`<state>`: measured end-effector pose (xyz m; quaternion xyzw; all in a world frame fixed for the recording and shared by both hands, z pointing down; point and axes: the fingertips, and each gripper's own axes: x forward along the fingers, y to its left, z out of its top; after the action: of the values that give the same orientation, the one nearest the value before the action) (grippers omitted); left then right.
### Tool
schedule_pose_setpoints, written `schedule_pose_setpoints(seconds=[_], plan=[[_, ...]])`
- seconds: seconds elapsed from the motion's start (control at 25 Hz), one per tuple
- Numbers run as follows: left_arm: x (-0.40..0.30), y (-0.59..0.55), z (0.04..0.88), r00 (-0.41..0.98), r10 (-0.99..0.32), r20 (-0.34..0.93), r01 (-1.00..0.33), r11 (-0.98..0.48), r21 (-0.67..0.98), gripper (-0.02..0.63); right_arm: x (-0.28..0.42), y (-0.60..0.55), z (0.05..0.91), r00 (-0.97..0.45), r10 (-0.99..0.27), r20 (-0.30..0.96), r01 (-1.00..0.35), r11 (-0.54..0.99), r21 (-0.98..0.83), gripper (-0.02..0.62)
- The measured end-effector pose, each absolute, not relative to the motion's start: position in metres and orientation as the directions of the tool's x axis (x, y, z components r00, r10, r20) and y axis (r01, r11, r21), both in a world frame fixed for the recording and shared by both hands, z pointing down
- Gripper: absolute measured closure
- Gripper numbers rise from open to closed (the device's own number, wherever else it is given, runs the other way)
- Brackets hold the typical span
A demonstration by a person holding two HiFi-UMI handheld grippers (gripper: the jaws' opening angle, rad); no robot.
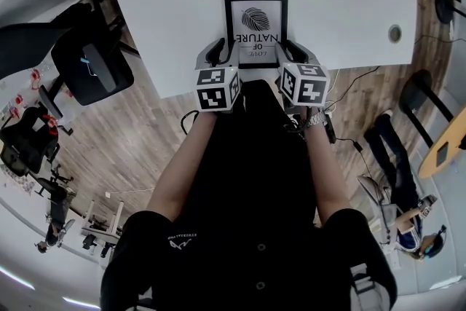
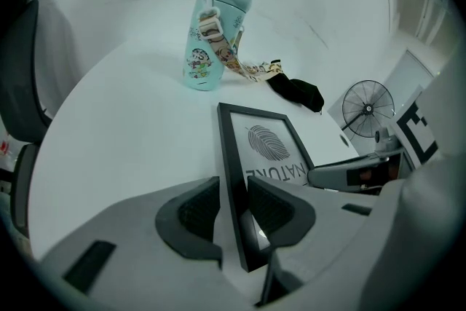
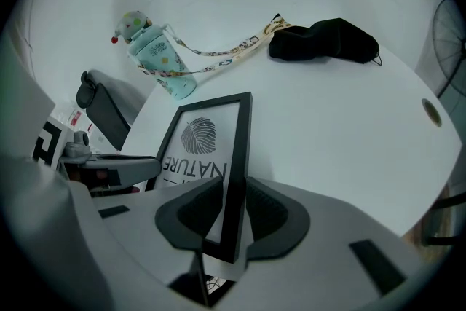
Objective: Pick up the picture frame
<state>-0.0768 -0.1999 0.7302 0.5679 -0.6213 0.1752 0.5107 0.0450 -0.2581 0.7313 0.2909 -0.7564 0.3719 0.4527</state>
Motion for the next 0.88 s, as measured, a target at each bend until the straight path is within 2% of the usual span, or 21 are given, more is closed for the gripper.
schedule_pose_setpoints(seconds=[0.4, 0.88], plan=[[-0.075, -0.202, 0.733, 0.115, -0.461, 0.880, -0.902, 0.323, 0.287, 0.518, 0.047, -0.260, 0.732, -0.385, -0.119, 0.915, -0.804, 0.530, -0.269, 0.515], [-0.068, -0.186, 0.729, 0.118, -0.441, 0.890, -0.905, 0.322, 0.279, 0.531, 0.058, -0.240, 0.729, -0.383, -0.110, 0.917, -0.816, 0.505, -0.280, 0.526]])
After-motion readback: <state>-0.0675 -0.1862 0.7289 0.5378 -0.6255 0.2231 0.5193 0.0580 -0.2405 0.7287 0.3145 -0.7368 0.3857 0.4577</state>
